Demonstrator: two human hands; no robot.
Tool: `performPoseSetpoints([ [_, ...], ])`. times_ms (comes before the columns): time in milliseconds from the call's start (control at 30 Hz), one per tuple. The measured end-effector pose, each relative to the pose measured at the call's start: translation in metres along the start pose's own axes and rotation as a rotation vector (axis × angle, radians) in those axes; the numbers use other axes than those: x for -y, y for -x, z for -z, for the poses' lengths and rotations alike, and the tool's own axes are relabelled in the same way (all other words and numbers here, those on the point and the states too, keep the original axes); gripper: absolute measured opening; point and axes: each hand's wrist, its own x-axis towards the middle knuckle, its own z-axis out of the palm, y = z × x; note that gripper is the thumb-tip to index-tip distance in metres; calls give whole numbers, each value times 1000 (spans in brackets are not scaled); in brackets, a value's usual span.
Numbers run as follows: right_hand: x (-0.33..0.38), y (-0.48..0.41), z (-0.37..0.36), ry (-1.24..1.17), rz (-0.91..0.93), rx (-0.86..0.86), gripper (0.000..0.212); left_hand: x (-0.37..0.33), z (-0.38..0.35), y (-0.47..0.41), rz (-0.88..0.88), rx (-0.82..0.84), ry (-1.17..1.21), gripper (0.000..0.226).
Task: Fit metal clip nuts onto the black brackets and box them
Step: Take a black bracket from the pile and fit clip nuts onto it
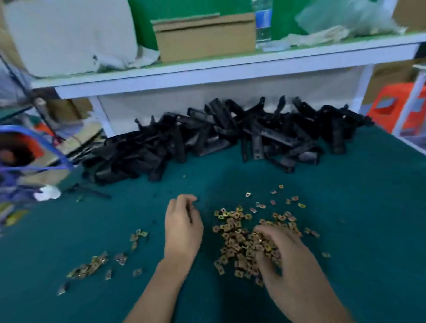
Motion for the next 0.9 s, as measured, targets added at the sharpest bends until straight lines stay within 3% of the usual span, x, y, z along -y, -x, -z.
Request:
performPoseSetpoints([
  [67,18,-36,-25,24,64,27,42,10,-6,-11,-8,7,-31,14],
  [167,48,-94,-68,-64,94,60,41,11,-11,-28,71,-127,129,11],
  [300,79,-173,-122,-452,-74,204,39,17,-9,-42,375,-390,425,15],
  [433,93,-244,-176,-615,-200,278,50,19,-7,-43,403,-500,531,23],
  [533,96,-278,-213,-554,-196,143,63,25,-10,-47,431,-518,540,21],
  [700,102,-315,-245,-476,-87,-38,63,31,-16,-53,427,-535,510,22],
  [900,102,-316,-245,-421,-7,-167,15,30,-15,-54,457,-506,492,22],
])
